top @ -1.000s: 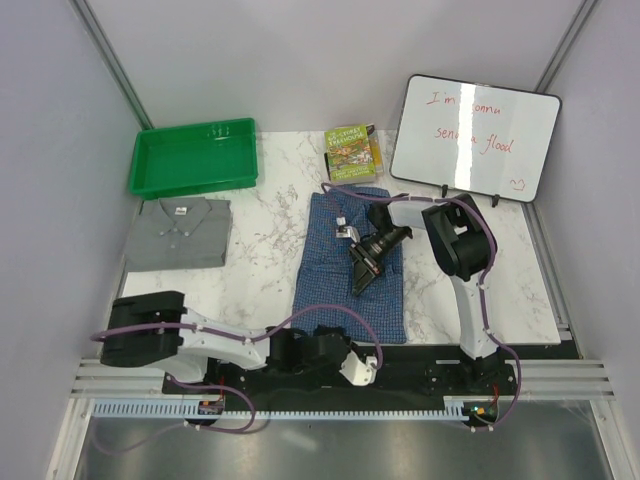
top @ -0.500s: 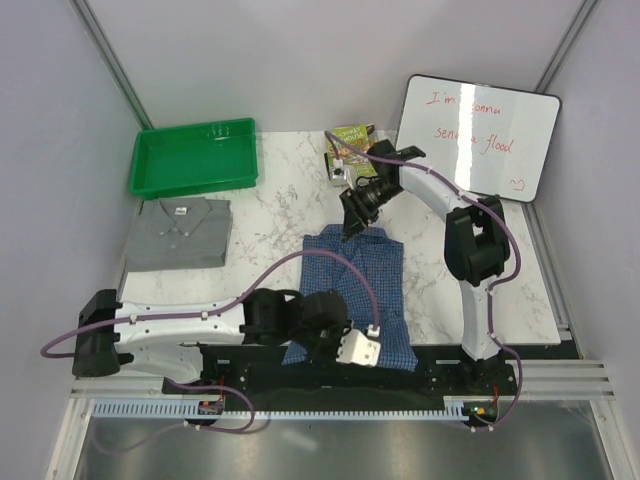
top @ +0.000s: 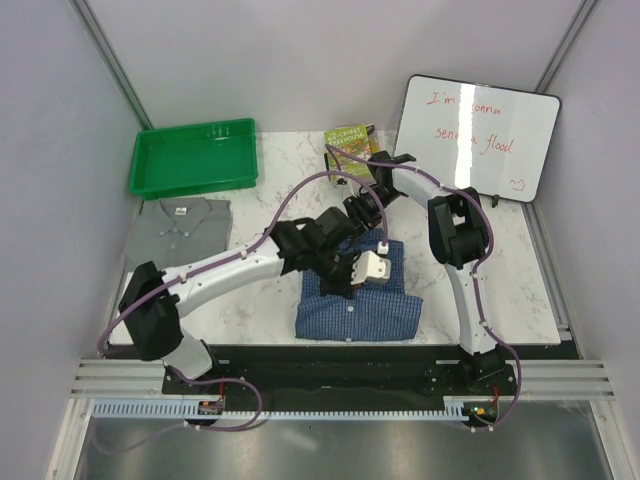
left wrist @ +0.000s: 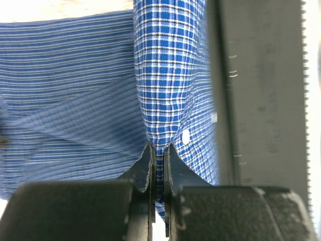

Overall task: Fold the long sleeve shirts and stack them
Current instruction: Fold the shirt

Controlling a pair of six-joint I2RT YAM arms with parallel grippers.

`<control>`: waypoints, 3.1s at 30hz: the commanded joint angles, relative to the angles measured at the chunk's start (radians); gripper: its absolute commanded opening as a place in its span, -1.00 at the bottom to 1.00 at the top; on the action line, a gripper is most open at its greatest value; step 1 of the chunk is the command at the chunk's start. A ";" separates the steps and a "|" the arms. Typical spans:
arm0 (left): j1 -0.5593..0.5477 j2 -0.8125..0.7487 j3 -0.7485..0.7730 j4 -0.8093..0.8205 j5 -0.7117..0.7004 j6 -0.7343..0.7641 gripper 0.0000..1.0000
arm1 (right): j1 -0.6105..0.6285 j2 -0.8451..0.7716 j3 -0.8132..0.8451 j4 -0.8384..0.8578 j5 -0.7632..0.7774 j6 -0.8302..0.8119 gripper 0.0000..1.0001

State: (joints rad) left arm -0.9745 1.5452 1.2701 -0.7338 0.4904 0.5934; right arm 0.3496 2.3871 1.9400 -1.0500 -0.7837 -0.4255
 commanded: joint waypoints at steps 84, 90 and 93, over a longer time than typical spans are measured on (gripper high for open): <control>0.378 0.399 0.256 0.142 -0.029 0.096 -0.25 | 0.010 0.014 0.106 -0.133 0.124 -0.085 -0.01; 0.431 0.306 0.294 0.060 0.194 0.051 0.43 | -0.116 -0.086 0.173 -0.096 0.095 0.056 0.27; 0.427 0.332 0.351 0.036 0.267 0.026 0.70 | -0.200 -0.248 -0.048 0.036 0.060 0.145 0.30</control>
State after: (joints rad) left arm -0.5228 1.9285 1.5211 -0.6621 0.5949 0.6811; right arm 0.2584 2.3463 2.0800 -1.1191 -0.6914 -0.4053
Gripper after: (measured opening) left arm 0.805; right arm 0.645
